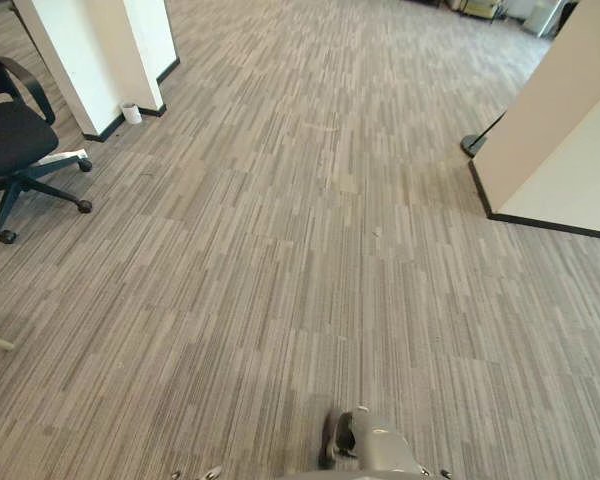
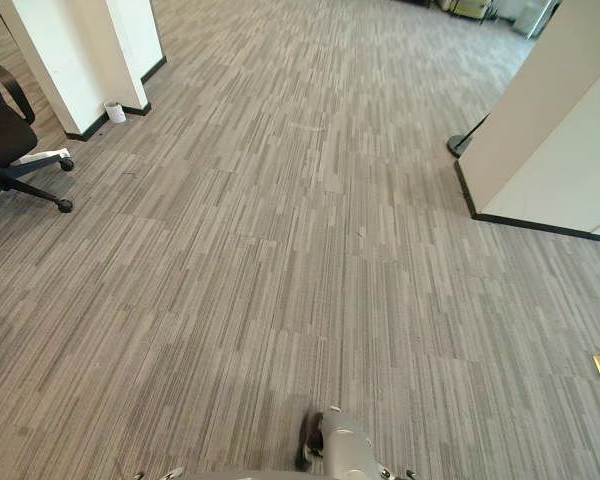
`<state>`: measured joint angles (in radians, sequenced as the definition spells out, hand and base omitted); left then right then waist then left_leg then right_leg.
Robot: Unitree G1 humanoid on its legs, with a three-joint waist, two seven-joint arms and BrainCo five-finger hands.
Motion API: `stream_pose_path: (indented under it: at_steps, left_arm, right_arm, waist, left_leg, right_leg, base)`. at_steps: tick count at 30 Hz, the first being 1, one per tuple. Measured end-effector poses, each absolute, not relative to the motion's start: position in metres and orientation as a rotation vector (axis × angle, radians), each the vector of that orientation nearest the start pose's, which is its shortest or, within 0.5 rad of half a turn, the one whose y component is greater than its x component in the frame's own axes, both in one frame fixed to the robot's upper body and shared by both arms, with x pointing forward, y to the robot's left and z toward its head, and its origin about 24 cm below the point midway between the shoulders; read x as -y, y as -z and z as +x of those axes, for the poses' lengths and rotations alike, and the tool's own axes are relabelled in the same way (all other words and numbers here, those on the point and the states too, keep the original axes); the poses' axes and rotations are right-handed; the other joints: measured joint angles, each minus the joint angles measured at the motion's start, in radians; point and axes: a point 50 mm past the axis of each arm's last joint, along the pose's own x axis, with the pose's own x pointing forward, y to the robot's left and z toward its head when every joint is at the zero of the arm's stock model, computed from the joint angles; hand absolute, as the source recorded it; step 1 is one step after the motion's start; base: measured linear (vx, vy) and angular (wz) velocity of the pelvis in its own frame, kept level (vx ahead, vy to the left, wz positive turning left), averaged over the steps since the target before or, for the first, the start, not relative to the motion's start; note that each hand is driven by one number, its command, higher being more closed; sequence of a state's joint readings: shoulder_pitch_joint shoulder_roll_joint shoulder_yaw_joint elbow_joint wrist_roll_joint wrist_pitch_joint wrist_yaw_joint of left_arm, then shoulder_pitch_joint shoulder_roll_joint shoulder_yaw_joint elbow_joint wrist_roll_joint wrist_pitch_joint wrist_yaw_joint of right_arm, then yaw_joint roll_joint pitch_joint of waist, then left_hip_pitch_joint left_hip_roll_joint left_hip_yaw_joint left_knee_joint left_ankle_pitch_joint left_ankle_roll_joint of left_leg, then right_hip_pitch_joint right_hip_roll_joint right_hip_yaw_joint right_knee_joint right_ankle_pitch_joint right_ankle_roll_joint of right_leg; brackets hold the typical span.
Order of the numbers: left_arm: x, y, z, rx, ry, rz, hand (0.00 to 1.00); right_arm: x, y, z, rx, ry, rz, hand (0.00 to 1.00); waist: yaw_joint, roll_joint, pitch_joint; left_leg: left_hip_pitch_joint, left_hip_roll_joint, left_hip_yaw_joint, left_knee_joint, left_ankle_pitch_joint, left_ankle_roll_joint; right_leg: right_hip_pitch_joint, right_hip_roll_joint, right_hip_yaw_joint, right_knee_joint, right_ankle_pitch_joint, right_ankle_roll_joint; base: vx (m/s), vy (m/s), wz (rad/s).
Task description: Organize washtable
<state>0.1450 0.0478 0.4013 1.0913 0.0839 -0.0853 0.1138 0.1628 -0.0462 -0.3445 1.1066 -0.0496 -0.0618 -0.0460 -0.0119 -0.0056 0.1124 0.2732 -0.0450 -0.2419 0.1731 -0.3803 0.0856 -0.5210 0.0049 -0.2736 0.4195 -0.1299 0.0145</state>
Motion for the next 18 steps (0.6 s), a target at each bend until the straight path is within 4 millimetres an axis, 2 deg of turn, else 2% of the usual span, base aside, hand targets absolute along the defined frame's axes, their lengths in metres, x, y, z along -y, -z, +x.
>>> stream_pose_path:
  at_steps: [1, 2, 3, 4, 5, 6, 7, 8, 9, 10, 12, 13, 14, 15, 16, 17, 18]
  left_arm:
    - [-0.220, 0.164, 0.058, -1.132, -0.475, -0.016, 0.00]
    - [-0.218, 0.164, 0.063, -1.122, -0.464, -0.016, 0.00]
    - [-0.218, 0.164, 0.063, -1.116, -0.465, -0.018, 0.00]
    - [-0.217, 0.164, 0.063, -1.119, -0.475, -0.030, 0.00]
    - [-0.213, 0.165, 0.066, -1.113, -0.485, -0.060, 0.00]
    - [-0.215, 0.162, 0.077, -1.078, -0.507, -0.080, 0.00]
    - [-0.210, 0.163, 0.079, -1.074, -0.523, -0.111, 0.00]
    - [-0.206, 0.164, 0.077, -1.078, -0.528, -0.129, 0.00]
    - [-0.210, 0.162, 0.077, -1.061, -0.543, -0.127, 0.00]
    - [-0.214, 0.161, 0.075, -1.051, -0.549, -0.108, 0.00]
    - [-0.221, 0.160, 0.069, -1.058, -0.524, -0.055, 0.00]
    - [-0.221, 0.159, 0.067, -1.060, -0.516, -0.042, 0.00]
    - [-0.219, 0.160, 0.063, -1.074, -0.506, -0.038, 0.00]
    - [-0.218, 0.161, 0.059, -1.085, -0.503, -0.036, 0.00]
    - [-0.217, 0.162, 0.058, -1.092, -0.494, -0.032, 0.00]
    - [-0.213, 0.164, 0.056, -1.108, -0.469, -0.025, 0.00]
    - [-0.210, 0.165, 0.048, -1.128, -0.468, -0.029, 0.00]
  right_arm:
    - [0.212, 0.169, 0.045, -1.192, 0.402, 0.066, 0.00]
    - [0.209, 0.169, 0.046, -1.192, 0.399, 0.069, 0.00]
    - [0.209, 0.169, 0.045, -1.193, 0.399, 0.066, 0.00]
    - [0.214, 0.168, 0.045, -1.190, 0.411, 0.058, 0.00]
    - [0.223, 0.166, 0.050, -1.175, 0.425, 0.046, 0.00]
    - [0.223, 0.163, 0.064, -1.131, 0.422, 0.044, 0.00]
    - [0.223, 0.160, 0.073, -1.095, 0.402, 0.027, 0.00]
    - [0.221, 0.159, 0.079, -1.079, 0.383, 0.015, 0.00]
    - [0.220, 0.158, 0.084, -1.071, 0.342, -0.024, 0.00]
    - [0.216, 0.157, 0.091, -1.066, 0.294, -0.054, 0.00]
    - [0.201, 0.155, 0.115, -1.021, 0.215, -0.077, 0.00]
    - [0.193, 0.151, 0.129, -0.987, 0.179, -0.080, 0.00]
    - [0.185, 0.147, 0.146, -0.953, 0.143, -0.086, 0.00]
    - [0.176, 0.145, 0.155, -0.934, 0.114, -0.076, 0.00]
    - [0.172, 0.144, 0.160, -0.922, 0.092, -0.083, 0.00]
    - [0.170, 0.143, 0.163, -0.918, 0.065, -0.097, 0.00]
    - [0.169, 0.143, 0.162, -0.923, 0.055, -0.108, 0.00]
  waist:
    - [-0.003, -0.004, 0.001]
    - [-0.004, -0.005, 0.000]
    - [-0.006, -0.010, -0.004]
    - [-0.004, 0.015, -0.018]
    - [0.002, 0.047, -0.032]
    - [-0.007, 0.026, -0.023]
    - [-0.007, 0.010, -0.010]
    - [0.003, 0.019, -0.001]
    - [0.017, 0.034, 0.008]
    - [0.039, 0.018, 0.007]
    - [0.074, -0.002, 0.001]
    - [0.087, -0.003, 0.002]
    - [0.108, -0.002, 0.007]
    - [0.126, -0.002, 0.009]
    - [0.138, -0.003, 0.013]
    - [0.139, 0.016, 0.017]
    - [0.145, 0.028, 0.016]
  left_leg:
    - [0.010, 0.001, -0.006, 0.002, 0.008, -0.014]
    - [0.041, 0.003, -0.008, 0.013, 0.009, -0.016]
    - [0.082, 0.003, -0.009, 0.051, 0.008, -0.020]
    - [0.093, 0.024, -0.013, 0.092, 0.008, -0.022]
    - [0.066, 0.052, -0.008, 0.158, 0.050, -0.082]
    - [-0.010, -0.003, 0.007, 0.278, 0.254, -0.136]
    - [-0.047, -0.044, 0.024, 0.372, 0.520, -0.179]
    - [-0.108, -0.028, 0.073, 0.545, 0.548, -0.189]
    - [-0.208, 0.040, 0.204, 0.785, 0.419, -0.127]
    - [-0.282, 0.078, 0.272, 0.881, 0.338, -0.067]
    - [-0.442, 0.121, 0.330, 0.947, 0.239, -0.047]
    - [-0.521, 0.130, 0.328, 0.938, 0.196, -0.051]
    - [-0.613, 0.130, 0.314, 0.878, 0.152, -0.075]
    - [-0.683, 0.109, 0.294, 0.746, 0.140, -0.091]
    - [-0.708, 0.093, 0.278, 0.652, 0.142, -0.093]
    - [-0.745, 0.063, 0.240, 0.450, 0.161, -0.111]
    - [-0.757, 0.049, 0.213, 0.221, 0.227, -0.144]
  right_leg:
    - [-0.008, 0.007, -0.002, -0.071, 0.035, -0.012]
    - [-0.022, 0.022, -0.022, -0.130, 0.071, -0.050]
    - [-0.025, 0.050, -0.066, -0.172, 0.132, -0.132]
    - [-0.019, 0.079, -0.048, -0.172, 0.297, -0.196]
    - [-0.020, 0.110, -0.059, -0.135, 0.265, -0.228]
    - [-0.016, 0.089, -0.032, -0.082, 0.204, -0.223]
    - [0.067, 0.082, -0.010, -0.106, 0.166, -0.204]
    - [0.183, 0.099, 0.018, -0.183, 0.155, -0.190]
    - [0.325, 0.121, 0.049, -0.252, 0.133, -0.185]
    - [0.403, 0.125, 0.085, -0.282, 0.115, -0.182]
    - [0.515, 0.123, 0.133, -0.345, 0.110, -0.178]
    - [0.572, 0.123, 0.159, -0.375, 0.102, -0.179]
    - [0.630, 0.111, 0.193, -0.404, 0.077, -0.154]
    - [0.681, 0.088, 0.220, -0.423, 0.032, -0.124]
    - [0.702, 0.074, 0.223, -0.424, 0.001, -0.112]
    - [0.746, 0.055, 0.224, -0.423, -0.048, -0.096]
    - [0.786, 0.029, 0.237, -0.421, -0.101, -0.074]
  base:
    - [0.82, 0.008, 0.46]
    - [1.08, -0.044, 0.20]
    - [0.97, -0.029, 0.10]
    - [1.01, -0.002, -0.19]
    - [0.97, 0.071, -0.26]
    - [0.95, 0.056, -0.26]
    - [1.09, 0.026, -0.11]
    - [0.86, -0.021, 0.00]
    - [0.81, -0.019, -0.20]
    - [0.73, -0.007, -0.39]
    - [0.67, 0.025, -0.70]
    - [0.67, 0.082, -0.83]
    - [0.69, 0.135, -0.86]
    - [0.68, 0.156, -0.69]
    - [0.67, 0.209, -0.34]
    - [0.82, 0.327, -0.13]
    - [0.82, 0.359, -0.19]
